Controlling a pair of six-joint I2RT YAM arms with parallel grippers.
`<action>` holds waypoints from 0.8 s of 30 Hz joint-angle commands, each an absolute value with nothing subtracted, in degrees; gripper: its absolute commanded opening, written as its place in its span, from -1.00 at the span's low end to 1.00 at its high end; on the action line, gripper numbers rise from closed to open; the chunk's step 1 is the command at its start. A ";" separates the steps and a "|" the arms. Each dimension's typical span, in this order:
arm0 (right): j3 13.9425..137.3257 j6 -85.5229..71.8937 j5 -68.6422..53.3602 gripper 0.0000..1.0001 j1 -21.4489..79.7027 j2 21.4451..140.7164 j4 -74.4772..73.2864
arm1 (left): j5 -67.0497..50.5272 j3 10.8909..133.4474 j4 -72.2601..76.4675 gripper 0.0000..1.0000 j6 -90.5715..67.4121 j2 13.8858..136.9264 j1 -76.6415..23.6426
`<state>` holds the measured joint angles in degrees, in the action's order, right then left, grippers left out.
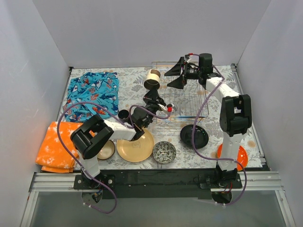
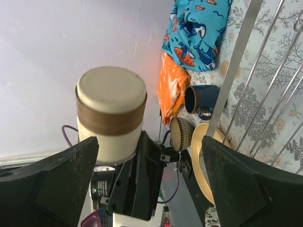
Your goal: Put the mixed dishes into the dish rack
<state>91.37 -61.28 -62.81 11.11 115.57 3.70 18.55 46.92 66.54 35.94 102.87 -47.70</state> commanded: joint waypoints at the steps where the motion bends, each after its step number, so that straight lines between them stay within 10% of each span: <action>1: 96.06 -62.40 -61.09 0.98 13.62 118.38 6.15 | 15.65 48.25 68.21 -1.00 34.90 100.90 -49.04; 24: 98.44 -65.66 -63.72 0.87 17.05 119.80 9.49 | 11.34 46.49 68.90 -1.00 34.72 102.57 -51.33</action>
<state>97.73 -65.36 -62.13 15.92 121.34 7.38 14.79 46.24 64.45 33.65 102.87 -50.74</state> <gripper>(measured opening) 0.953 0.052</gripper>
